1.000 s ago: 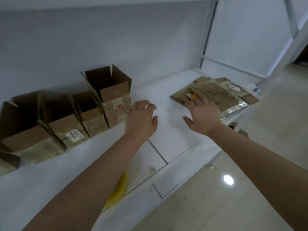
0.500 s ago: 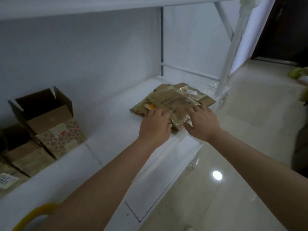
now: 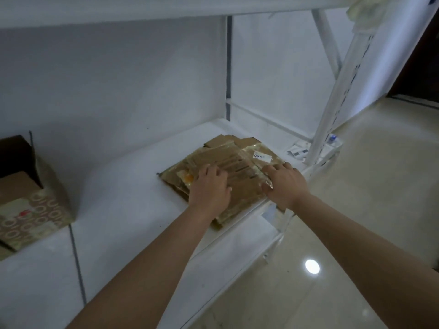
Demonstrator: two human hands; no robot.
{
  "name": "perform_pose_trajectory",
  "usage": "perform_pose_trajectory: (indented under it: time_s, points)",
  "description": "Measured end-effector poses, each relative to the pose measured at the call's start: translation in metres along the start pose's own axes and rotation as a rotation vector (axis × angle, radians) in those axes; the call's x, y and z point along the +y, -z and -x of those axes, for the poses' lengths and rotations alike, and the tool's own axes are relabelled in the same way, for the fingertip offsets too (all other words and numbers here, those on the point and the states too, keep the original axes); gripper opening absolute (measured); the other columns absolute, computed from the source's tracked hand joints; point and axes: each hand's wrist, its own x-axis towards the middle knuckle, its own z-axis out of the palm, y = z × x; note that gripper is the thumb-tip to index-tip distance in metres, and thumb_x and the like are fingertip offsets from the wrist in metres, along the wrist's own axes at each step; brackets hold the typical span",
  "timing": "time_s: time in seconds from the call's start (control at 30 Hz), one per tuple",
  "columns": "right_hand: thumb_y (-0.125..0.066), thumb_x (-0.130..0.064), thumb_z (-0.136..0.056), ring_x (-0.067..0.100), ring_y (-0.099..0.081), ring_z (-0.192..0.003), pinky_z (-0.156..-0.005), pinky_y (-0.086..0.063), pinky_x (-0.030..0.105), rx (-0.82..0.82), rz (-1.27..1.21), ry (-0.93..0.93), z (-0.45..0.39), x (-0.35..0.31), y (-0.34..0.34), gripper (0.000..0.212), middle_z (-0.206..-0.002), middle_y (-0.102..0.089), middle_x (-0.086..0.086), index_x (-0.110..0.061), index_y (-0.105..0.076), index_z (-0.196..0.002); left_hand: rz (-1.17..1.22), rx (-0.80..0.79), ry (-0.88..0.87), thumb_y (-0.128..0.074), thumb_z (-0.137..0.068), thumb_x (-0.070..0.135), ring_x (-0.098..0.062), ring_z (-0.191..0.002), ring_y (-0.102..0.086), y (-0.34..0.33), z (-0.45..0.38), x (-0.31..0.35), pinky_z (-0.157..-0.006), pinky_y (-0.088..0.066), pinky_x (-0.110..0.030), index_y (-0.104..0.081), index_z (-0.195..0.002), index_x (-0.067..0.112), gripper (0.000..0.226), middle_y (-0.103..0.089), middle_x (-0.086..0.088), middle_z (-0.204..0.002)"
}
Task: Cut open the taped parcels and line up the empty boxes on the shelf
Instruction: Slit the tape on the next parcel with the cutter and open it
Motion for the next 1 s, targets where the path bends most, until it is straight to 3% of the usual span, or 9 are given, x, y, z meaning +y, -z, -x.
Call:
perform_pose_trajectory:
  time_s: [0.2,0.33,0.5,0.67,0.77,0.9,1.0]
  points:
    - [-0.042,-0.045,-0.099,0.035,-0.045,-0.126,-0.100,-0.042,0.042,-0.068,-0.065,-0.018,-0.039,0.009,-0.034,0.046,-0.132,-0.058,0.011,-0.019,-0.050,-0.136,-0.024,-0.106,0.139,-0.045,-0.096,0.056,-0.027,-0.136,-0.031,-0.030,-0.008,-0.019,-0.103,-0.042,-0.041,-0.044,-0.137,0.014,0.059,-0.040,-0.010,-0.143]
    - [-0.038,-0.052,-0.099,0.038,-0.045,-0.125,-0.100,-0.042,0.046,-0.104,-0.057,-0.083,-0.070,0.030,-0.038,0.050,-0.133,-0.056,0.014,-0.020,-0.051,-0.135,0.040,-0.158,0.213,-0.056,-0.089,0.058,-0.026,-0.137,-0.030,-0.043,-0.014,-0.024,-0.104,-0.041,-0.041,-0.039,-0.141,0.018,0.068,-0.037,-0.007,-0.145]
    - [-0.041,-0.082,-0.081,0.040,-0.044,-0.126,-0.100,-0.038,0.049,-0.143,-0.093,-0.211,-0.095,0.041,-0.048,0.092,-0.138,-0.048,0.019,-0.012,-0.040,-0.140,0.123,-0.179,0.274,-0.061,-0.089,0.052,-0.026,-0.140,-0.025,-0.054,-0.016,-0.022,-0.106,-0.041,-0.042,-0.034,-0.144,0.018,0.070,-0.031,-0.006,-0.149]
    - [-0.057,-0.088,-0.062,0.042,-0.043,-0.128,-0.102,-0.038,0.052,-0.146,-0.242,-0.295,-0.109,0.047,-0.051,0.115,-0.142,-0.041,0.022,-0.010,-0.030,-0.142,0.166,-0.210,0.317,-0.064,-0.089,0.046,-0.026,-0.141,-0.021,-0.053,-0.018,-0.018,-0.105,-0.042,-0.044,-0.033,-0.144,0.017,0.070,-0.028,-0.005,-0.149]
    - [-0.058,-0.087,-0.063,0.041,-0.044,-0.127,-0.103,-0.037,0.049,-0.160,-0.198,-0.271,-0.111,0.047,-0.046,0.111,-0.138,-0.048,0.022,-0.010,-0.035,-0.139,0.183,-0.214,0.339,-0.064,-0.090,0.044,-0.026,-0.143,-0.018,-0.054,-0.017,-0.016,-0.105,-0.043,-0.045,-0.032,-0.145,0.017,0.069,-0.025,-0.005,-0.152]
    - [-0.060,-0.085,-0.063,0.042,-0.041,-0.126,-0.101,-0.037,0.048,0.003,-0.219,-0.264,-0.110,0.050,-0.032,0.108,-0.132,-0.046,0.026,-0.005,-0.041,-0.133,0.184,-0.203,0.340,-0.063,-0.091,0.043,-0.026,-0.145,-0.015,-0.056,-0.015,-0.016,-0.107,-0.041,-0.046,-0.031,-0.145,0.017,0.068,-0.023,-0.006,-0.154]
    - [-0.060,-0.075,-0.075,0.041,-0.049,-0.117,-0.093,-0.046,0.048,0.107,-0.351,-0.300,-0.110,0.057,-0.017,0.086,-0.126,-0.049,0.023,-0.004,-0.051,-0.123,0.203,-0.197,0.334,-0.064,-0.090,0.042,-0.026,-0.146,-0.015,-0.055,-0.014,-0.016,-0.108,-0.041,-0.046,-0.031,-0.145,0.018,0.069,-0.022,-0.005,-0.155]
